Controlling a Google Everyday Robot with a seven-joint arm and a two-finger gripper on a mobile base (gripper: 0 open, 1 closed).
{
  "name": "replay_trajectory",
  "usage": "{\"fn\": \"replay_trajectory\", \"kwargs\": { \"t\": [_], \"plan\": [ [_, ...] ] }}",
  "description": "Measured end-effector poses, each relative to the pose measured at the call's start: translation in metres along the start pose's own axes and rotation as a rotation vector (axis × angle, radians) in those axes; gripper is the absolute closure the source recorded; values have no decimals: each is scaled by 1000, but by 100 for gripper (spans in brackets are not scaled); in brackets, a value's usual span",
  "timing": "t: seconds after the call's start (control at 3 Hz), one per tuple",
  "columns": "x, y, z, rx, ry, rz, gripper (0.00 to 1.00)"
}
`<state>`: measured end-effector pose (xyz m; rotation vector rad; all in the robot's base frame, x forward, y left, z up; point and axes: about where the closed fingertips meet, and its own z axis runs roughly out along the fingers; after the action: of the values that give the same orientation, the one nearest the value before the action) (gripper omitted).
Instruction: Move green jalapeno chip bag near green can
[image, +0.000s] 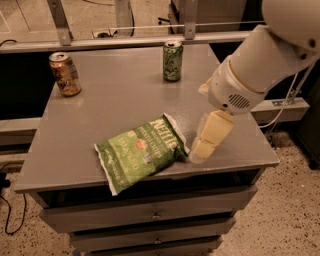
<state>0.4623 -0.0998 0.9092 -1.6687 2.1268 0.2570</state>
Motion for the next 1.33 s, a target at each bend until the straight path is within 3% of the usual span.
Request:
{"fn": "replay_trajectory", "kwargs": {
  "t": [0.67, 1.0, 1.33],
  "plan": [
    [-30, 14, 69, -16, -69, 47, 0],
    [-36, 19, 93, -24, -82, 76, 17],
    [-38, 18, 99, -18, -93, 105, 41]
  ]
}}
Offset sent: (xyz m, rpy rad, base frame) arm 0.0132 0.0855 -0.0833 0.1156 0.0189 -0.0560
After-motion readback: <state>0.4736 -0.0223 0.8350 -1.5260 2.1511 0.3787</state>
